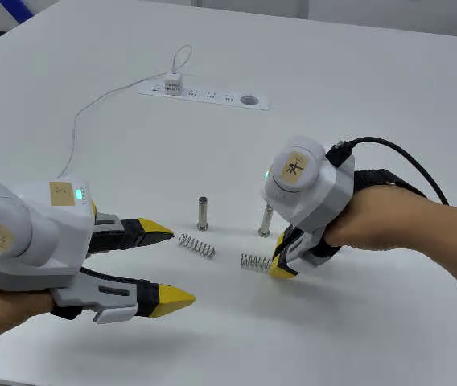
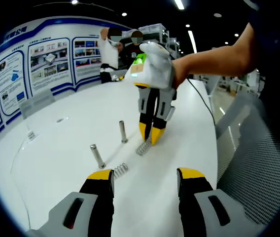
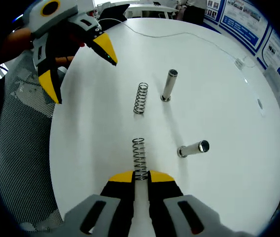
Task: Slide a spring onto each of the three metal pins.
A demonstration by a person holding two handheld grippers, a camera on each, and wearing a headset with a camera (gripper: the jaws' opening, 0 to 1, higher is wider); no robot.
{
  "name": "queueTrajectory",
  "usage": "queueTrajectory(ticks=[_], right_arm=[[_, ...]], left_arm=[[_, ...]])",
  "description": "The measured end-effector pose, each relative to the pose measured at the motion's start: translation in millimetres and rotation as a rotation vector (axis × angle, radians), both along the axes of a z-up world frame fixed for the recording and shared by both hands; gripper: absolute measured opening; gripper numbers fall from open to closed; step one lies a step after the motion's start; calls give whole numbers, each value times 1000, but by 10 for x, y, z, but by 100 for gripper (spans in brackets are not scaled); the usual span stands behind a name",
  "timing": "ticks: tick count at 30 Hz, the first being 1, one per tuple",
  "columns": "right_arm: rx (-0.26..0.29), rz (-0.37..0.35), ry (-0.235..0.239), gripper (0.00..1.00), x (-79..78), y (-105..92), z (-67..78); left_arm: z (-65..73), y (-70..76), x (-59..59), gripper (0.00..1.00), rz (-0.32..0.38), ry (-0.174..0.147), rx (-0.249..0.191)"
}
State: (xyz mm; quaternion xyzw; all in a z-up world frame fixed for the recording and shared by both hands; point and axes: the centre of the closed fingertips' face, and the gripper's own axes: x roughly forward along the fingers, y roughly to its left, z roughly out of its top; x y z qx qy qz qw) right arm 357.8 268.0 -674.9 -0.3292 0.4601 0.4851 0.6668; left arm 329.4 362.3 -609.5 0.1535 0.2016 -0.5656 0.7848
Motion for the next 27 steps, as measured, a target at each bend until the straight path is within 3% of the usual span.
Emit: queueTrajectory(ticks=[14,27], right_arm=[[37,90,35,11,-253,158,316],[63,152,14,11,-345,345,485]], left_arm=[[-35,-329,-74,45,-114,-4,22],[-64,-441,-80,35,-160,-7,30]])
